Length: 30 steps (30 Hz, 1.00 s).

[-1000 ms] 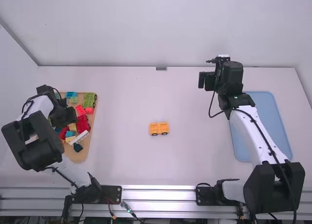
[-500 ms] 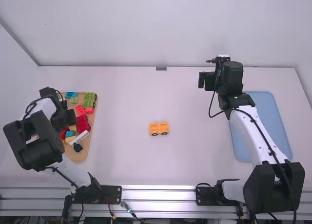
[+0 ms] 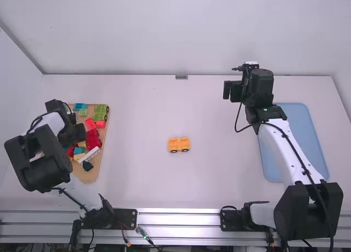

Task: Assemble lego blocks to make yellow taxi

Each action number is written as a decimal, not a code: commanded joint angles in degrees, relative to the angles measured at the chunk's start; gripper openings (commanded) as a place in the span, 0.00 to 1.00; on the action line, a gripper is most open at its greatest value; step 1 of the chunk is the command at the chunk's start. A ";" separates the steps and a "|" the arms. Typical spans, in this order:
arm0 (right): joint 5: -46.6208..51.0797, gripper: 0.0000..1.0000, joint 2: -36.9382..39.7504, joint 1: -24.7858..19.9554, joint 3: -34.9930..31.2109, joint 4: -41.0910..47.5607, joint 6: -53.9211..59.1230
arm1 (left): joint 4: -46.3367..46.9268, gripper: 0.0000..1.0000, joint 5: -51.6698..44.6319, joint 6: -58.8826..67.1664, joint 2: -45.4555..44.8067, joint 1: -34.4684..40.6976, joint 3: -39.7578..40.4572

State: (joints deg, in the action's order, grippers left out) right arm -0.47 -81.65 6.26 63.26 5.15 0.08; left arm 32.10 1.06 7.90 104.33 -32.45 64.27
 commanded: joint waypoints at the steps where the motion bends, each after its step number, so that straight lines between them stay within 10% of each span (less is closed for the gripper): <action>1: 0.13 0.99 -0.61 0.17 2.29 0.02 -0.31 | 0.31 0.41 -5.40 2.47 -0.04 -0.15 -1.03; 30: 0.11 0.99 -0.61 0.13 2.29 -0.44 -0.31 | -4.02 0.38 0.46 -0.57 -0.02 -0.94 -5.31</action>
State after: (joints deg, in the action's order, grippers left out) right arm -0.56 -81.65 6.26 63.29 4.97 0.10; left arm 28.23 2.13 7.33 104.07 -33.12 59.48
